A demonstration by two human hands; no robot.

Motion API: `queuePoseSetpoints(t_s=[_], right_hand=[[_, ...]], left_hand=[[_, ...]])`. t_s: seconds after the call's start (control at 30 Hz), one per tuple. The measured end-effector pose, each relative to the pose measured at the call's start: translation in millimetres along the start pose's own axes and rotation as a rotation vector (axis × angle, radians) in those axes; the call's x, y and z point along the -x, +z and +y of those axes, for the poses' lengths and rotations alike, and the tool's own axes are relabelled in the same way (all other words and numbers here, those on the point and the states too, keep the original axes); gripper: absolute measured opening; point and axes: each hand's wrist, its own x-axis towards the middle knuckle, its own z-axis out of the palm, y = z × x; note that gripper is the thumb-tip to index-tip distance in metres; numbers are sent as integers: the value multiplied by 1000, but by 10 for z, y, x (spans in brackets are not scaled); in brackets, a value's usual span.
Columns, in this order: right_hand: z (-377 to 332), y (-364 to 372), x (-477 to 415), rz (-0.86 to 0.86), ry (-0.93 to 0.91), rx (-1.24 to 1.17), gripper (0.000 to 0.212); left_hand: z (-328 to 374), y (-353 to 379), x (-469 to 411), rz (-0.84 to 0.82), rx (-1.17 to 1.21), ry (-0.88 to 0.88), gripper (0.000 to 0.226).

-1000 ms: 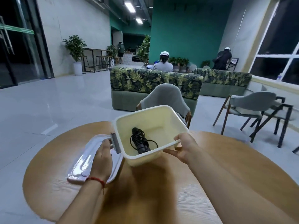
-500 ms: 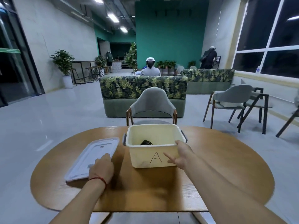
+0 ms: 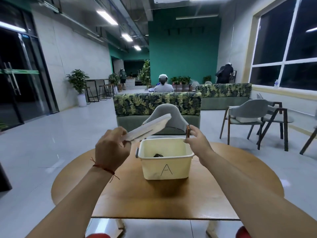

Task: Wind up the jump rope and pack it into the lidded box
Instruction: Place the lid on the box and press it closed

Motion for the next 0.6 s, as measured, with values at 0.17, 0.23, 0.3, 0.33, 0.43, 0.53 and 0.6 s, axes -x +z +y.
queuePoseSetpoints(t_s=[0.17,0.23,0.3,0.33,0.43,0.53,0.6], right_hand=[[-199,-165,17,-89,-176,-211,44],[-239,-230,26,-32,-217,-269,22],[-240,-284,-6,0,-239,-330,16],[-224,-303,-48,20,-224,-368,14],[-164,-344,-222,73,-105,-444,18],[-114,-295,-411,91,56,-452,28],[-17,-244,-598,112,130,-345,34]], left_hand=[[284,-193,-207,-95,341,142,26],[294,-166,-282,-103,419,150,31],[269,-65,-384,-94,479,37,39],[240,5,-428,-100,510,-87,42],[163,311,-477,-271,644,-475,31],[78,581,-431,-425,704,-539,36],[10,741,-422,-467,626,-539,36]])
